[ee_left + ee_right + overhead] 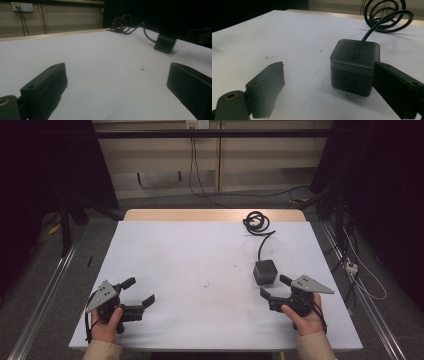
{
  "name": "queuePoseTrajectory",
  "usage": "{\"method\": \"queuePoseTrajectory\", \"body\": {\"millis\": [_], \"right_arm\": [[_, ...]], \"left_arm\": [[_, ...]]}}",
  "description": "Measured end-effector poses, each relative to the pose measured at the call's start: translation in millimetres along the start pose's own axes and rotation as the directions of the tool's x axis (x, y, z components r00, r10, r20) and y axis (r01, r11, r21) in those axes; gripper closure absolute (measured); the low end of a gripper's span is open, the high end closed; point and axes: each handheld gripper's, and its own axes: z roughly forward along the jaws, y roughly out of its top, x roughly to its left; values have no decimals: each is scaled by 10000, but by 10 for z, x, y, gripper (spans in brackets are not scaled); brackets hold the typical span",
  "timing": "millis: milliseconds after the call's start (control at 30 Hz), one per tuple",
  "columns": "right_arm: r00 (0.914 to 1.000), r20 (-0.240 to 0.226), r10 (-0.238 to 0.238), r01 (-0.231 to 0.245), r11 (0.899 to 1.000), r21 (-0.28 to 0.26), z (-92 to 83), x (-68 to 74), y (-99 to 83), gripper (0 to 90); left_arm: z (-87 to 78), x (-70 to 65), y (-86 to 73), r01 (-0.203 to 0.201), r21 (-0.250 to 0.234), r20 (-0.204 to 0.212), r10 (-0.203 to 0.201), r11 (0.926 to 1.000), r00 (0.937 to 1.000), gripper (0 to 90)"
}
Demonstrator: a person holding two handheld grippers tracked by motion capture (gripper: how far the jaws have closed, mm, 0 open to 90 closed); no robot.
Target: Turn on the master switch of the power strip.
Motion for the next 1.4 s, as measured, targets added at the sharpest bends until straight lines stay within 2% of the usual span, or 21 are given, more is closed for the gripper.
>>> {"method": "queuePoseTrajectory", "body": {"millis": [1400], "right_arm": [[9997, 142, -219, 219, 9998, 6, -191, -66, -142, 99]], "left_arm": [[5, -9, -14, 17, 84, 1, -17, 10000, 10000, 27]]}}
